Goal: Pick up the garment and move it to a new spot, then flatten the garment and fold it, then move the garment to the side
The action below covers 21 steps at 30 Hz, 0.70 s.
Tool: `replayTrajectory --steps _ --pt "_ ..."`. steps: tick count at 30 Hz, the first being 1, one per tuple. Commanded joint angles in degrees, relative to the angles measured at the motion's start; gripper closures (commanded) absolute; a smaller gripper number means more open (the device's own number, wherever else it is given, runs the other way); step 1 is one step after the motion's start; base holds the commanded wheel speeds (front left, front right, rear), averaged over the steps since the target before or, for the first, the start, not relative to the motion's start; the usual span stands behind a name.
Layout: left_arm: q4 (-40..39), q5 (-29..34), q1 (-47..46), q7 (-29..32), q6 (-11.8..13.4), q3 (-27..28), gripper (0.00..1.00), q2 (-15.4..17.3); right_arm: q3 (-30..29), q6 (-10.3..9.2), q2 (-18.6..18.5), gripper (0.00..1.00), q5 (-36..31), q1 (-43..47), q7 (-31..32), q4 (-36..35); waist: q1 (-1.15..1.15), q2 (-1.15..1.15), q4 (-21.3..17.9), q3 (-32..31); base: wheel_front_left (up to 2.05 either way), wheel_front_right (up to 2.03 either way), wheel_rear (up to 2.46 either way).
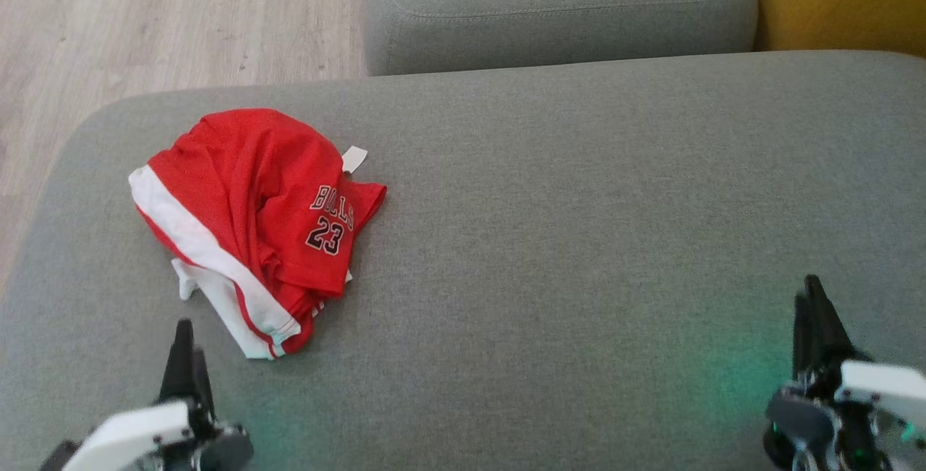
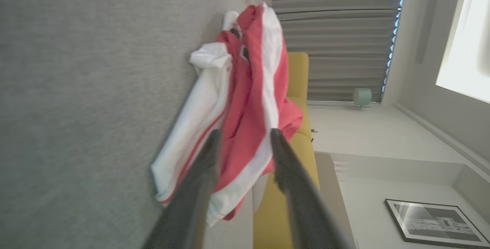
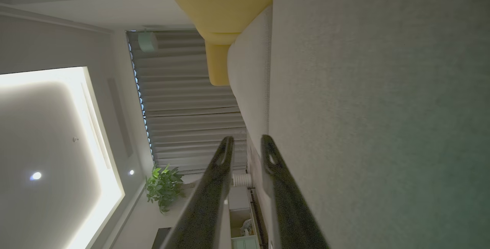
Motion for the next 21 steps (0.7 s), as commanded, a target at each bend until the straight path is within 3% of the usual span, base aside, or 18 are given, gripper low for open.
replayTrajectory --steps 1,11,21 --pt "-0.4 0.1 -0.2 -0.2 0.0 -0.1 0.00 0.0 0.2 0.00 0.0 0.00 0.0 -0.2 -0.2 -0.5 0.00 0.00 0.0 0.0 0.00 0.00 0.00" --pt "-1.4 1.2 0.0 -1.8 0.0 -0.7 0.00 0.1 1.4 0.00 -0.1 0.00 -1.4 -0.3 -1.9 -1.6 0.00 0.00 0.0 0.0 0.00 0.00 0.00" --pt "-2.5 5.2 0.1 -3.5 -0.1 0.4 0.00 0.1 0.6 -0.01 -0.1 0.00 -8.5 -0.4 -3.6 -2.6 0.00 0.00 0.2 -0.1 0.00 0.00 0.00"
